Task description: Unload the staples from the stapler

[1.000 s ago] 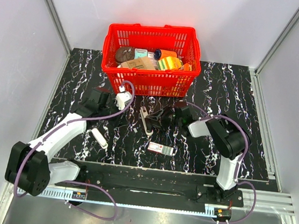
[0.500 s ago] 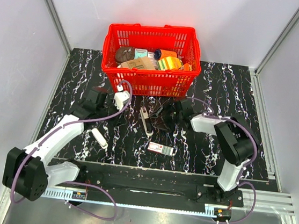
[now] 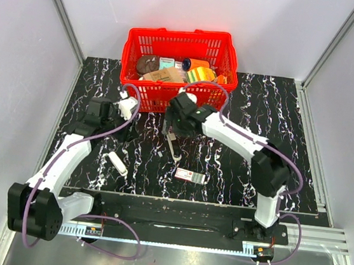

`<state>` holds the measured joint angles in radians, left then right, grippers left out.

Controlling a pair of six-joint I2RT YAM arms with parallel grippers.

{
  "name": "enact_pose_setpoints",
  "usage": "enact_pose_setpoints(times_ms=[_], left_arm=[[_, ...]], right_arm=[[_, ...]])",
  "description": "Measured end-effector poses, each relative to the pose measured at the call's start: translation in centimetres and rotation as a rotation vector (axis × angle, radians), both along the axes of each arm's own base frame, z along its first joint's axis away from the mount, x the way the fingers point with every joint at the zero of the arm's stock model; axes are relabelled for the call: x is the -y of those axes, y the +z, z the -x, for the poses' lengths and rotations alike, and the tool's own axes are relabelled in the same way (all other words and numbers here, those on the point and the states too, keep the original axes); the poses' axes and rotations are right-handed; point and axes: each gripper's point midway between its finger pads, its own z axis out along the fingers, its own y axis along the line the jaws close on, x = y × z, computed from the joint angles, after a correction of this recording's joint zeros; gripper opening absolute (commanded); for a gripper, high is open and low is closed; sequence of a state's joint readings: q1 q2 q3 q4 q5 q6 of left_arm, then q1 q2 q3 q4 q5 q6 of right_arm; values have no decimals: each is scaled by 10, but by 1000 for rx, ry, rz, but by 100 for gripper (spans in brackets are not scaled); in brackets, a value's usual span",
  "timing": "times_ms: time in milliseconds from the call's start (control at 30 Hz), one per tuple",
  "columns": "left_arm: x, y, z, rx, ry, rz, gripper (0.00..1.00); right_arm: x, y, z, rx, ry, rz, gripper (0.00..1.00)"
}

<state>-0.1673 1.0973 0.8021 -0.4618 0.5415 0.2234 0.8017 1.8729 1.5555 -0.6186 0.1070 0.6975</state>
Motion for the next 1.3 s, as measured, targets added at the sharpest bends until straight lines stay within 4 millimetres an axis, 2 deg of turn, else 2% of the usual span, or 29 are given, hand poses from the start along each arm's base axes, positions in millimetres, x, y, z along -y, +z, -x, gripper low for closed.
enact_pose_setpoints(times_ms=[100, 200, 267, 333, 467, 667, 933, 1033, 1200, 1300], left_arm=[[-8, 1, -1, -1, 26, 1, 33], [-9, 4, 0, 4, 29, 4, 33], [-9, 5, 1, 8, 30, 6, 33], [-10, 6, 1, 9, 31, 7, 34], [-10, 6, 1, 7, 30, 7, 34], [-9, 6, 1, 7, 29, 9, 34], [-10, 6, 1, 11, 29, 6, 34], [-11, 6, 1, 12, 28, 5, 34], [-10, 6, 1, 12, 27, 6, 34], [-9, 6, 2, 9, 20, 14, 36]], right_arm=[[-5, -21, 9, -17, 62, 144, 86], [3, -47, 14, -52, 95, 275, 84], [11, -60, 18, -74, 108, 343, 80], [20, -68, 21, -90, 118, 403, 72], [24, -66, 22, -88, 134, 439, 66], [20, -61, 19, -73, 155, 441, 61], [18, -80, 20, -105, 178, 469, 59], [19, -87, 21, -119, 186, 477, 46], [15, -86, 22, -116, 192, 471, 12], [11, -84, 22, -118, 196, 451, 0]])
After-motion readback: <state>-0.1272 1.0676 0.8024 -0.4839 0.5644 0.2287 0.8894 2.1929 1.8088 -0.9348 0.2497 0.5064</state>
